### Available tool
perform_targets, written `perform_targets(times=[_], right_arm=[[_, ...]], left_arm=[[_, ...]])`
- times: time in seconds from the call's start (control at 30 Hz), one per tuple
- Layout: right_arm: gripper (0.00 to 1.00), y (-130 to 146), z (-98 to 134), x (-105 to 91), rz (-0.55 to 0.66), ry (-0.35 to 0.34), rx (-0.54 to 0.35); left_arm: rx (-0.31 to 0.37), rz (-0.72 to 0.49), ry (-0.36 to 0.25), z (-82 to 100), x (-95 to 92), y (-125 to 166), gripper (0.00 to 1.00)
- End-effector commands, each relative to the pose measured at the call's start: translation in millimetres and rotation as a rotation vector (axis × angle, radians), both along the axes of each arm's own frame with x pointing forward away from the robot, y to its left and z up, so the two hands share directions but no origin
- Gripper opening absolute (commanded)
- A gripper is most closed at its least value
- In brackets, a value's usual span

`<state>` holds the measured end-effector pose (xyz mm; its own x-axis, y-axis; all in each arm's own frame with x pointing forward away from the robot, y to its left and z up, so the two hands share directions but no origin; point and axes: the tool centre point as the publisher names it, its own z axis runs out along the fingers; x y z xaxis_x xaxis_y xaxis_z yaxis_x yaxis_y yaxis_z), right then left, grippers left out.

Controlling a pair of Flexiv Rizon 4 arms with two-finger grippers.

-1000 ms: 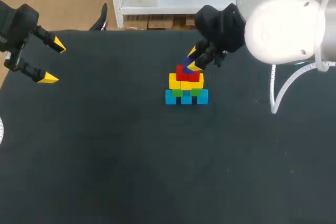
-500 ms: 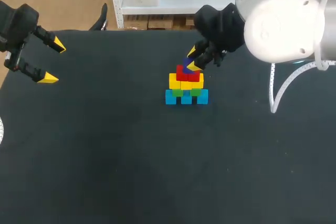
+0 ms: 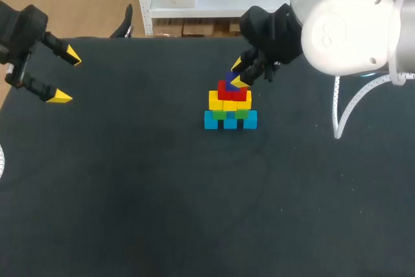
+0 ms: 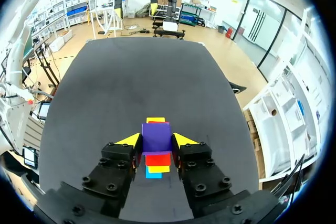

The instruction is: Place the blue cubes, place green cubes on the blue cubes, place the yellow cubes on the green cubes, then place the red cubes on the yellow cubes, and place purple cube on the red cubes.

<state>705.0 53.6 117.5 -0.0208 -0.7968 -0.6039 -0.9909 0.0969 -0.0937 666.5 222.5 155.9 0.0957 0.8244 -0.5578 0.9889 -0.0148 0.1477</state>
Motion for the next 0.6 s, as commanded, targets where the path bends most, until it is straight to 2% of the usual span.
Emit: perform_targets(times=[0.03, 0.17, 0.6], right_arm=[[0.42, 0.0, -0.1, 1.8, 0.008, 0.004, 0.004], [0.48, 0.0, -0.1, 1.9, 0.011, 0.006, 0.005], [0.48, -0.3, -2.2, 3.9, 0.013, 0.004, 0.0]], left_arm=[[0.001, 0.0, -0.001, -0.3, 0.4, 0.0, 1.0], [0.001, 0.0, -0.001, -0.3, 0.4, 0.0, 1.0], [0.001, 0.0, -0.001, -0.3, 0.4, 0.0, 1.0]])
